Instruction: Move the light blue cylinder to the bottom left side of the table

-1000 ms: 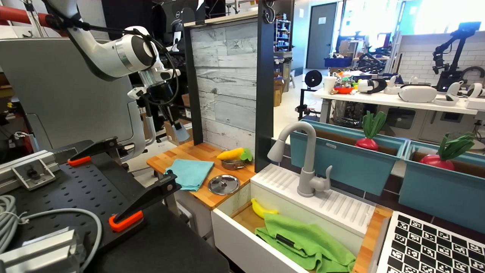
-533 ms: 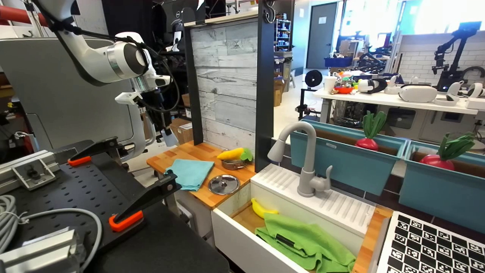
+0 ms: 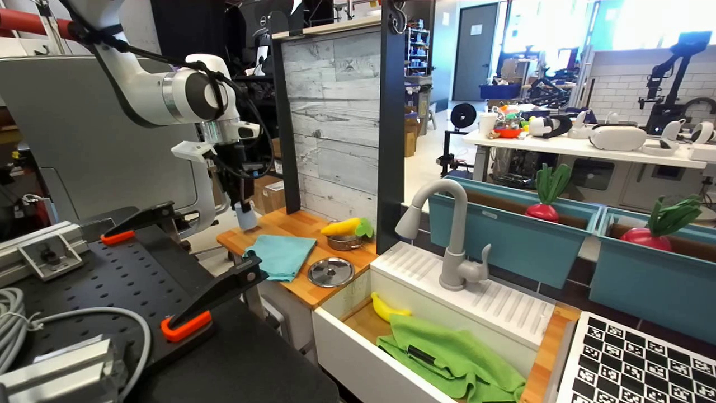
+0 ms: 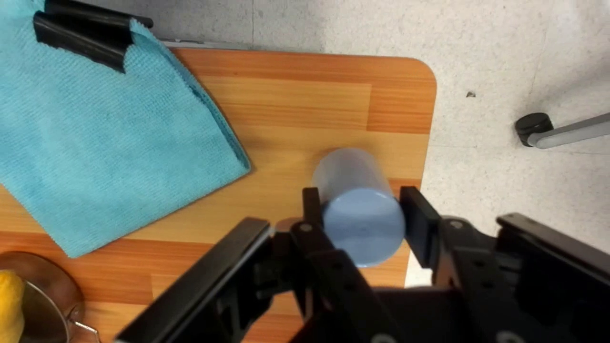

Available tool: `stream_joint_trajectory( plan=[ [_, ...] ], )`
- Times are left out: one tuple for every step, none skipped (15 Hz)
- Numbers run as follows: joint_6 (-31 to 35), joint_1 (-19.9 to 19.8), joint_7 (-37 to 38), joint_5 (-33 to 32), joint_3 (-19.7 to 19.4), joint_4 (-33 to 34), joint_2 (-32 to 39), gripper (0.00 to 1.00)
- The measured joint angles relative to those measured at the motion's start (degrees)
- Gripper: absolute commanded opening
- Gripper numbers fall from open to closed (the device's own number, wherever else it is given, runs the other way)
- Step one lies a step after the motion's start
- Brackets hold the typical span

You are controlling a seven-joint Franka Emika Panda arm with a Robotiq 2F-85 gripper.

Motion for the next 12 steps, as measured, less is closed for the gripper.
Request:
stream_joint_trajectory(
  plan=[
    [-0.7, -0.5, -1.0, 0.7, 0.3, -0.1, 0.0, 0.19],
    [-1.5, -1.0, -1.9, 1.3, 0.6, -0.1, 0.0, 0.19],
    [-2.4, -1.4, -2.5, 1.6, 0.9, -0.1, 0.0, 0.19],
    [-3.3, -1.6, -3.0, 1.9, 1.1, -0.1, 0.0, 0.19],
    [-4.3, -1.8, -3.5, 2.2, 1.2, 0.0, 0.0, 0.19],
    [-5.2, -1.8, -3.7, 2.3, 1.2, 0.1, 0.0, 0.19],
    [-5.9, -1.8, -3.8, 2.3, 1.2, 0.2, 0.0, 0.19],
    [-6.7, -1.8, -3.8, 2.3, 1.2, 0.4, 0.0, 0.19],
    [-7.3, -1.8, -3.8, 2.3, 1.2, 0.5, 0.0, 0.19],
    [-7.6, -1.8, -3.8, 2.3, 1.2, 0.6, 0.0, 0.19],
    [-7.9, -1.8, -3.8, 2.3, 1.2, 0.6, 0.0, 0.19],
    [-8.3, -1.8, -3.7, 2.3, 1.2, 0.7, 0.0, 0.19]
  ],
)
